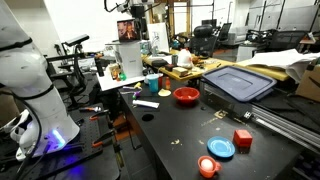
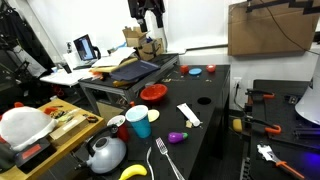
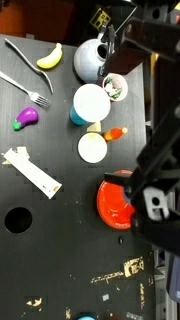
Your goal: Move the stacked blue cups to the right.
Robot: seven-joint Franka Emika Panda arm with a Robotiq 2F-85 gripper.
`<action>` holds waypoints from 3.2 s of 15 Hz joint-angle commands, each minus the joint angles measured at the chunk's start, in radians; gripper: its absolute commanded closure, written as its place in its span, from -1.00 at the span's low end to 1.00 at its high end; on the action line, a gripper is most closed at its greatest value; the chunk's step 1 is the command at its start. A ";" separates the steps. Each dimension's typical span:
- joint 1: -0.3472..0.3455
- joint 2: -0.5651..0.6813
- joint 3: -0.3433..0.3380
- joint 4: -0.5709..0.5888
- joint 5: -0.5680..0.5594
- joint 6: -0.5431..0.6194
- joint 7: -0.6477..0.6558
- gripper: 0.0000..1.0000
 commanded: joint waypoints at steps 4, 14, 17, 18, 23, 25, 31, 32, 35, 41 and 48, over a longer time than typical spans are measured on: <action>0.020 0.154 -0.004 0.097 -0.003 0.014 0.020 -1.00; 0.109 0.356 0.008 0.147 -0.011 0.059 0.058 -1.00; 0.143 0.422 0.004 0.176 -0.016 0.084 0.116 -1.00; 0.151 0.446 -0.001 0.188 -0.015 0.092 0.147 -1.00; 0.155 0.552 -0.045 0.218 0.014 0.135 0.304 -1.00; 0.147 0.587 -0.074 0.225 0.027 0.159 0.357 -1.00; 0.127 0.662 -0.120 0.262 0.087 0.213 0.464 -1.00; 0.125 0.667 -0.118 0.268 0.103 0.216 0.474 -1.00; 0.130 0.681 -0.112 0.277 0.132 0.235 0.497 -1.00; 0.132 0.697 -0.092 0.250 0.153 0.251 0.462 -1.00; 0.142 0.716 -0.095 0.239 0.131 0.264 0.455 -1.00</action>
